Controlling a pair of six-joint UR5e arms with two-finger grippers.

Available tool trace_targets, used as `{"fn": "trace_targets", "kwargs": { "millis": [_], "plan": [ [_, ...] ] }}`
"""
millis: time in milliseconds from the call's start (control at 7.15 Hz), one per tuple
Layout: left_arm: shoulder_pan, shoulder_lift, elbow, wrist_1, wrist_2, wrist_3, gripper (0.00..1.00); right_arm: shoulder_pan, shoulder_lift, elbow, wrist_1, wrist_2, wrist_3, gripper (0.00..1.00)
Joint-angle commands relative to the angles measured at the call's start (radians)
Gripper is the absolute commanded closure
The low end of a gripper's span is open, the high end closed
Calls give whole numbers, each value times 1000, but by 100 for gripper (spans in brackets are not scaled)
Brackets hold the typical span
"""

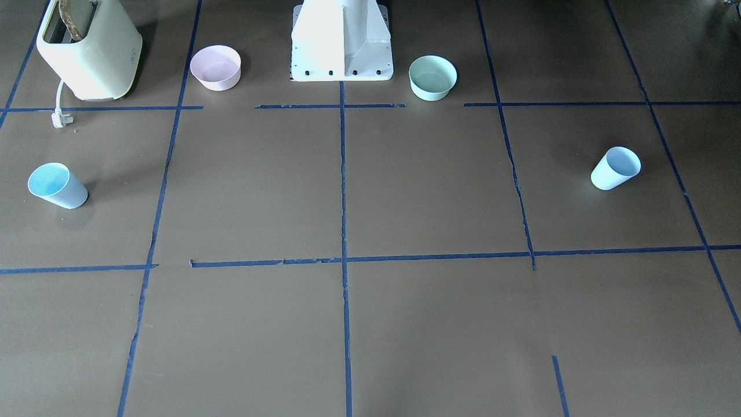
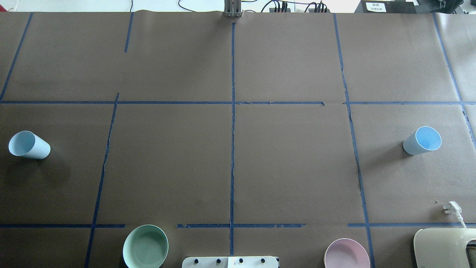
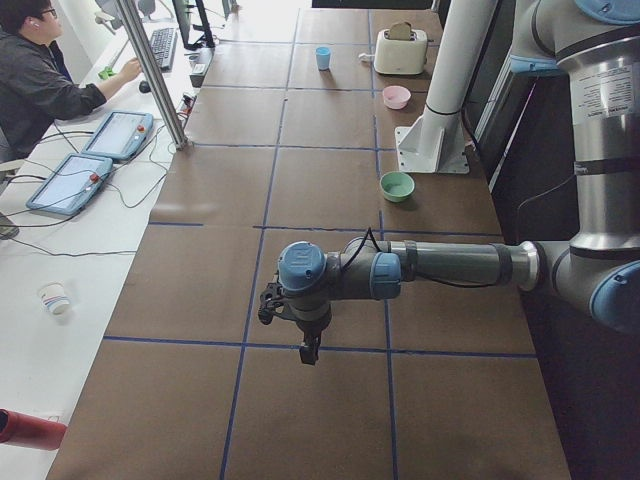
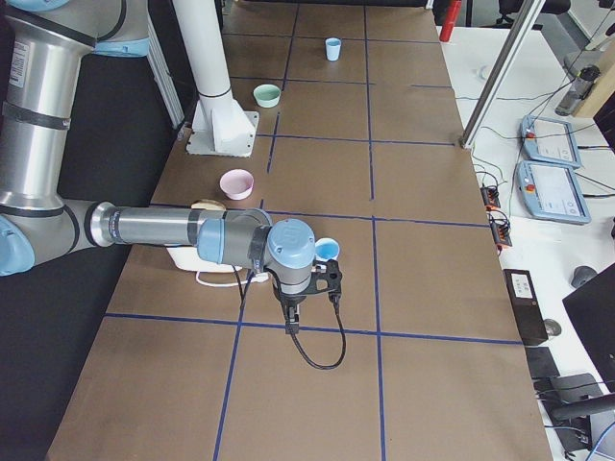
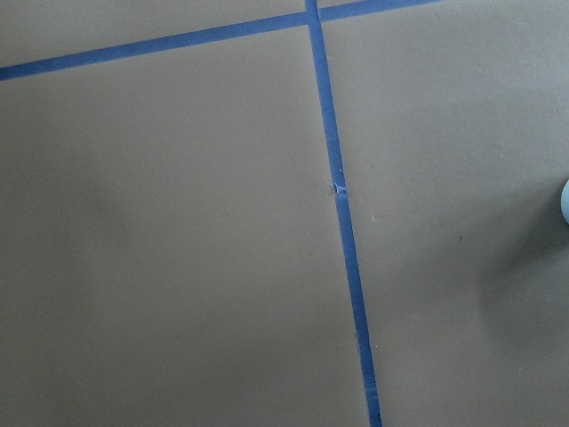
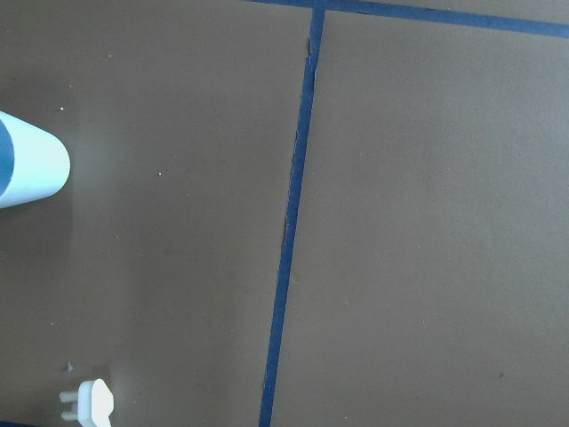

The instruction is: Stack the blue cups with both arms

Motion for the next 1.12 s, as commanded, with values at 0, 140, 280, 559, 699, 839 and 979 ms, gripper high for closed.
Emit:
{"fn": "trace_targets", "kwargs": {
  "millis": [0,140,280,559,699,839,979],
  "plan": [
    [2,0,20,-8,2,1,0,0,0,0,0,1,0,0],
    [2,-2,20,-6,2,1,0,0,0,0,0,-1,0,0],
    [2,0,20,-5,3,1,0,0,0,2,0,1,0,0],
    [6,-36,21,-21,-5,-8,0,0,2,2,0,1,0,0],
    [6,-88,17,-43,-3,-4,0,-2,2,2,0,1,0,0],
    [6,-110,3,-49,-9,-7,0,0,2,2,0,1,0,0],
    [6,-106,-5,-84,-12,-7,0,-2,2,2,0,5,0,0]
  ]
}}
